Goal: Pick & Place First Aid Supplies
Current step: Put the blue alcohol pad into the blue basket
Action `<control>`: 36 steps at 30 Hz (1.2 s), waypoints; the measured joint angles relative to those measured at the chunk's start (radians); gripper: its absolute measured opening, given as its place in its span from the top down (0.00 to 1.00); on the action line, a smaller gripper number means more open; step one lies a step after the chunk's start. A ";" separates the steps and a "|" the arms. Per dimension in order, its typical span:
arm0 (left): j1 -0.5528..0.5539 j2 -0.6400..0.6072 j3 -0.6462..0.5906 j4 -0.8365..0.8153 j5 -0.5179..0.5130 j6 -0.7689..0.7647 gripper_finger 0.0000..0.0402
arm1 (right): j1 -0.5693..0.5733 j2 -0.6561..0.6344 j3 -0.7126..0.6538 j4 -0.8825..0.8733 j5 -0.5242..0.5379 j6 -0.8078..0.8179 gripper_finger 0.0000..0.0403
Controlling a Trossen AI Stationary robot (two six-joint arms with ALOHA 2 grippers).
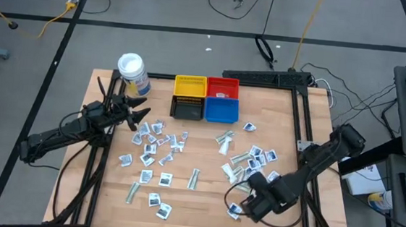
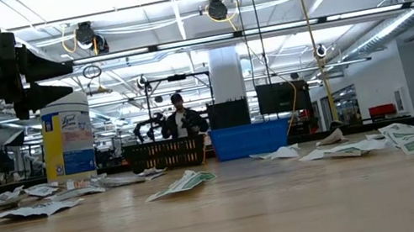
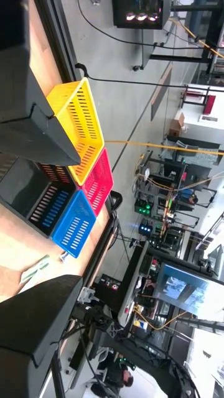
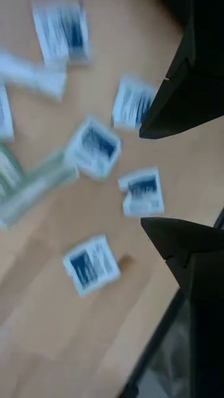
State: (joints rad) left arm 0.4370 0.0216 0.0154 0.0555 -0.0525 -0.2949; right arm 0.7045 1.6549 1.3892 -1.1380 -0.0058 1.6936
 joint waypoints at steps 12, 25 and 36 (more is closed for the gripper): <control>0.000 0.000 0.000 0.000 0.000 0.000 0.24 | 0.061 0.032 -0.230 0.374 -0.030 0.074 0.47; 0.000 0.000 0.000 0.000 0.000 0.000 0.24 | 0.063 0.047 -0.395 0.591 -0.150 0.074 0.47; 0.000 0.000 0.000 0.000 0.000 0.000 0.24 | 0.054 0.070 -0.401 0.581 -0.205 0.072 0.68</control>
State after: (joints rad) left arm 0.4370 0.0214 0.0154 0.0558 -0.0521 -0.2948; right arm 0.7588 1.7247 0.9886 -0.5568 -0.2105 1.7654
